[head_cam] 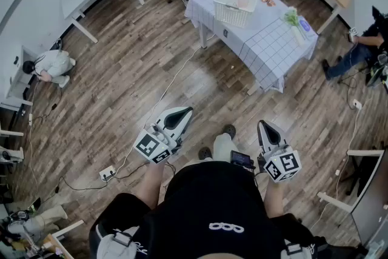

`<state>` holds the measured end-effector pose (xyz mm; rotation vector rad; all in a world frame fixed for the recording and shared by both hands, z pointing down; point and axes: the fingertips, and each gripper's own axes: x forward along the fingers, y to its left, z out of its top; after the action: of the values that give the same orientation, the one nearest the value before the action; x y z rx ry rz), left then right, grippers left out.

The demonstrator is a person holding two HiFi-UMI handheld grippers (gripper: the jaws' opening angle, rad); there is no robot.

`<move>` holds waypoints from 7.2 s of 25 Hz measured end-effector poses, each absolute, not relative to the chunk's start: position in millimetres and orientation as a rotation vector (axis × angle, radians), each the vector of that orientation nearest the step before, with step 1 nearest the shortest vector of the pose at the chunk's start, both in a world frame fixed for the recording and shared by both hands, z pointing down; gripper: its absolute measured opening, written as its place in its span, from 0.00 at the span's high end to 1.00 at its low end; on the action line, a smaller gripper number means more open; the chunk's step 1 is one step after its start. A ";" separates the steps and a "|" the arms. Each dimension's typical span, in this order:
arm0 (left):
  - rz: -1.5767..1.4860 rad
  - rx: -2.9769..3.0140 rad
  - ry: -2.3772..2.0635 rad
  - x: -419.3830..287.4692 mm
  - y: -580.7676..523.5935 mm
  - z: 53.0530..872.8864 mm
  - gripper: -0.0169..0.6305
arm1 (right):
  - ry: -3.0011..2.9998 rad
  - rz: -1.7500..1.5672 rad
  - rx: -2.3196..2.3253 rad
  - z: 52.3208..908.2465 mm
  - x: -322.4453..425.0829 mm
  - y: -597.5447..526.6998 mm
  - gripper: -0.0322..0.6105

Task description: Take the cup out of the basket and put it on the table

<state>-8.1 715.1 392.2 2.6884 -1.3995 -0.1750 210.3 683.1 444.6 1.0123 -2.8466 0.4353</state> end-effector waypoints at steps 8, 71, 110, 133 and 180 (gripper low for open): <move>-0.110 2.699 -1.413 -7.5 632.2 393.1 0.96 | -2.847 0.434 1.023 446.1 216.4 600.1 0.92; 0.226 2.889 -0.910 -110.5 14.7 459.7 0.96 | -2.631 0.645 1.378 490.5 79.4 26.5 0.92; 1.578 2.683 -0.110 49.4 -155.2 720.7 0.41 | -2.372 0.784 1.688 516.2 140.7 -19.0 0.92; 1.435 2.716 -0.215 54.4 -163.1 695.4 0.40 | -2.376 0.773 1.654 518.9 141.9 -24.8 0.92; 0.703 2.975 -0.546 -39.0 -141.0 399.6 0.40 | -2.583 -0.231 1.064 451.3 -73.3 -146.2 0.42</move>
<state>-39.0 -141.0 399.6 2.9751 -0.5459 0.7035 -73.3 -146.2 451.3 1.0636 -2.5829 -0.2314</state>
